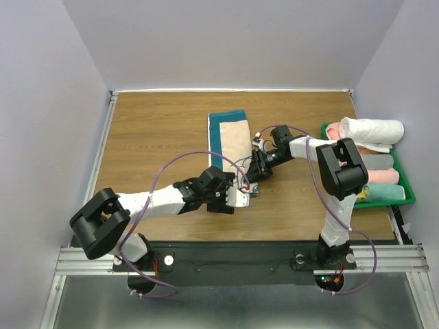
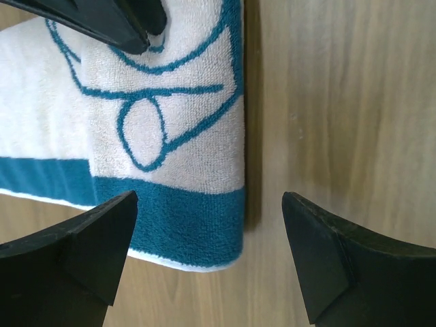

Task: Roll the towels
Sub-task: Roll the towel

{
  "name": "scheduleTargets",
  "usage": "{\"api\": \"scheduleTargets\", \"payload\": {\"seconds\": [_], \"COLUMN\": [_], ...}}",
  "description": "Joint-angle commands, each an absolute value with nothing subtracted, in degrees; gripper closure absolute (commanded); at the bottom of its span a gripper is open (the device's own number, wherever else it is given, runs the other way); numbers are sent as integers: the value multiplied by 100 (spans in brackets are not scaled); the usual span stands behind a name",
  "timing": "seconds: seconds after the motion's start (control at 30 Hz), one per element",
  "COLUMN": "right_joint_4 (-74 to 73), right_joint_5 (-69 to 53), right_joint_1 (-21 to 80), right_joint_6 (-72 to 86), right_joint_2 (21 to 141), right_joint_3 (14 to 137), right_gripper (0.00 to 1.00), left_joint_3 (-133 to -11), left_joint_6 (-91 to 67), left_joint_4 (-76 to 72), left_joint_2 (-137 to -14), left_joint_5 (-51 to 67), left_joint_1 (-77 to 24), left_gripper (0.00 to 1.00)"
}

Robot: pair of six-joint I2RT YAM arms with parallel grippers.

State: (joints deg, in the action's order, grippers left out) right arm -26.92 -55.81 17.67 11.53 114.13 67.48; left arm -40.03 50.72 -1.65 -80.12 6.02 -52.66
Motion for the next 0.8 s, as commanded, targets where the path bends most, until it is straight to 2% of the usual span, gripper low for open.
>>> {"api": "scheduleTargets", "payload": {"seconds": [0.0, 0.23, 0.3, 0.4, 0.5, 0.6, 0.63, 0.73, 0.77], "right_joint_4": [-2602, -2602, -2602, -2602, -2602, -2593, -2593, -2601, -2610], "right_joint_5": [-5168, -5168, -5159, -5142, -5133, -5115, -5072, -5097, -5115], "right_joint_1": [1758, 1767, 1749, 1758, 1758, 1758, 1749, 1758, 1749], "right_joint_6": [958, 958, 967, 958, 967, 932, 940, 932, 914], "right_joint_2": [11654, 11751, 11795, 11830, 11804, 11620, 11497, 11339, 11251], "right_joint_3": [6811, 6847, 6856, 6838, 6786, 6759, 6750, 6715, 6689], "right_gripper": [62, 62, 61, 61, 62, 59, 59, 58, 57], "left_joint_3": [-3666, -3463, -3489, -3603, -3848, -4217, -4314, -4684, -4780], "left_joint_6": [5694, 5924, 5941, 5941, 5802, 5486, 5415, 5029, 4940], "left_joint_4": [-1711, -2293, -2355, -2382, -1778, -653, -346, 674, 1147], "left_joint_2": [-8173, -8648, -8876, -9088, -9123, -9044, -9018, -9052, -9070], "left_joint_5": [-386, -290, -290, -378, -194, 473, 875, 1657, 1870], "left_joint_1": [-5510, -5599, -5607, -5607, -5599, -5572, -5564, -5485, -5450], "left_gripper": [1, 1, 4, 18, 51, 62, 70, 83, 85]}}
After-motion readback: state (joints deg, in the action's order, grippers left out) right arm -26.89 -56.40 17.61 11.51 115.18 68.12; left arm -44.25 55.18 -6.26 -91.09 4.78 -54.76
